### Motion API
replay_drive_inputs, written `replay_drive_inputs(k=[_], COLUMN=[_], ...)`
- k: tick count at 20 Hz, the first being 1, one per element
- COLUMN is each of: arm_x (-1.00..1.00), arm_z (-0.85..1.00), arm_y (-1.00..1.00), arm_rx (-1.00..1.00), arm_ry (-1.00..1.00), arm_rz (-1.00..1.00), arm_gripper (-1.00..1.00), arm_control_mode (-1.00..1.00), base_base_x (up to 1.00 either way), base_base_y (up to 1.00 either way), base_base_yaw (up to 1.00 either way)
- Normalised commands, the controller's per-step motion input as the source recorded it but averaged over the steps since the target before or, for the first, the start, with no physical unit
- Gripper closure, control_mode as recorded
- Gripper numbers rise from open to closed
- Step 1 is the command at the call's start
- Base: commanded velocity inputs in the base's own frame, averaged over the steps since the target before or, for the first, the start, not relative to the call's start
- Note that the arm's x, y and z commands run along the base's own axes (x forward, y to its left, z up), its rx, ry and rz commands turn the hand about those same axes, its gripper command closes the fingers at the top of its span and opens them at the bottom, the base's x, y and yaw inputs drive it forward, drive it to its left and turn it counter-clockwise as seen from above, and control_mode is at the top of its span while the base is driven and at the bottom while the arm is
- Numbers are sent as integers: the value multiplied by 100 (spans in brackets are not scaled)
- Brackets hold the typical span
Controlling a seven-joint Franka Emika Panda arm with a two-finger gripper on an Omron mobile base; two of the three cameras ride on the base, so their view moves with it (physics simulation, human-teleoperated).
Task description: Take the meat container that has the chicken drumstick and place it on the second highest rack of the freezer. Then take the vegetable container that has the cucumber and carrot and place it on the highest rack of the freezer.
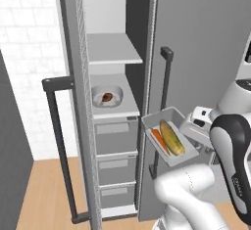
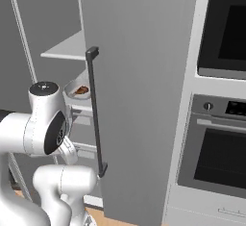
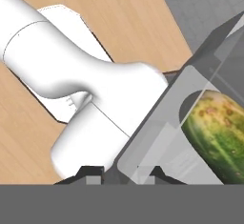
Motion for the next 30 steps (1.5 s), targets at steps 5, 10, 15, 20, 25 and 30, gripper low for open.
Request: replay_drive_inputs(k=[5, 10, 15, 20, 25, 30], arm_x=[0, 0, 0, 0, 4, 14], arm_z=[0, 0, 0, 0, 6, 49], arm_y=[0, 0, 0, 0, 6, 40], arm_rx=[0, 0, 0, 0, 0, 4], arm_ry=[0, 0, 0, 0, 0, -11], arm_rz=[0, 0, 0, 0, 0, 0], arm_gripper=[100, 100, 100, 100, 100, 100], arm_control_mode=[100, 100, 100, 100, -100, -100], base_base_x=[23, 30, 56, 40, 20, 0], base_base_y=[40, 33, 20, 28, 23, 0], base_base_yaw=[-1, 0, 0, 0, 0, 0])
